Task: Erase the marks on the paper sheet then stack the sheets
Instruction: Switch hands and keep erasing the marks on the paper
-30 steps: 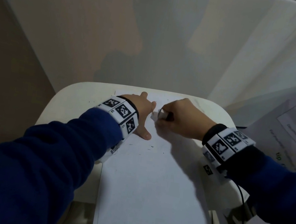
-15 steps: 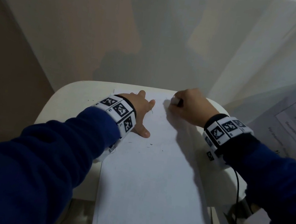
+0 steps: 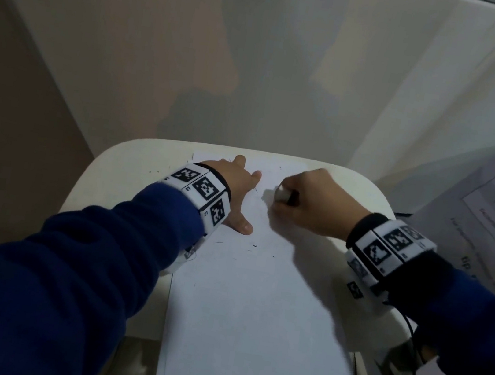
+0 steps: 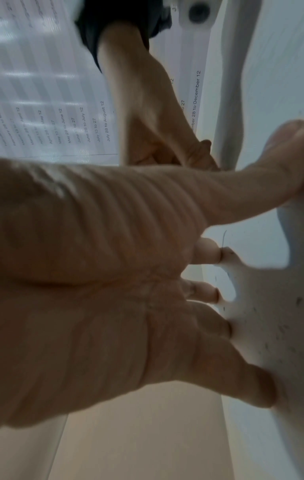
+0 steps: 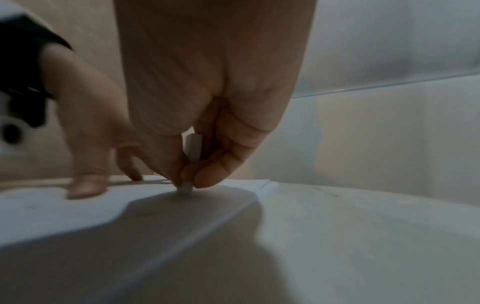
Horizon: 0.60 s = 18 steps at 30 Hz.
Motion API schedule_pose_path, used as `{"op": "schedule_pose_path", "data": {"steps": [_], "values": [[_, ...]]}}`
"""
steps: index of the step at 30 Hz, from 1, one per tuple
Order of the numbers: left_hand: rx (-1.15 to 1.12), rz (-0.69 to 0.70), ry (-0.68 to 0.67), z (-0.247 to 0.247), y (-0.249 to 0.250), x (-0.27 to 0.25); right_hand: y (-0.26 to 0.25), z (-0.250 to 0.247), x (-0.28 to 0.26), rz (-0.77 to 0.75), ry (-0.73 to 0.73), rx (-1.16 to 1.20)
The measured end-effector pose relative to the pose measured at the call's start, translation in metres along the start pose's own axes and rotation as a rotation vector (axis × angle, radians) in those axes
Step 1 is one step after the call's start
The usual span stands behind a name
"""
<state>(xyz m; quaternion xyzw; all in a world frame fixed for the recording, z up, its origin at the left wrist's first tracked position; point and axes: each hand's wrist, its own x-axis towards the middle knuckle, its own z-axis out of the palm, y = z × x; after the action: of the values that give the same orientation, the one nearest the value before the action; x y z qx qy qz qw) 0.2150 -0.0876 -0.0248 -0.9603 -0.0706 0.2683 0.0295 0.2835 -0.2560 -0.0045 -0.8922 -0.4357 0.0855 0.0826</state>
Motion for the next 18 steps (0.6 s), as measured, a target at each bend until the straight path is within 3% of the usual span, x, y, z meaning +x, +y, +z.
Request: {"op": "schedule_pose_path", "data": {"steps": [6,12,16,18], "values": [[0.001,-0.001,-0.002,0.0,0.0,-0.001,0.022,-0.003,0.013,0.085,0.11,0.113],[0.004,-0.002,0.001,-0.001,0.0,-0.001,0.01,-0.002,0.004,0.022,0.011,0.024],[0.004,-0.005,-0.009,-0.001,0.001,-0.001,0.028,-0.003,0.019,0.099,0.107,0.097],[0.005,-0.006,-0.009,-0.001,0.001,-0.001,0.023,-0.002,0.013,0.07,0.069,0.055]]}}
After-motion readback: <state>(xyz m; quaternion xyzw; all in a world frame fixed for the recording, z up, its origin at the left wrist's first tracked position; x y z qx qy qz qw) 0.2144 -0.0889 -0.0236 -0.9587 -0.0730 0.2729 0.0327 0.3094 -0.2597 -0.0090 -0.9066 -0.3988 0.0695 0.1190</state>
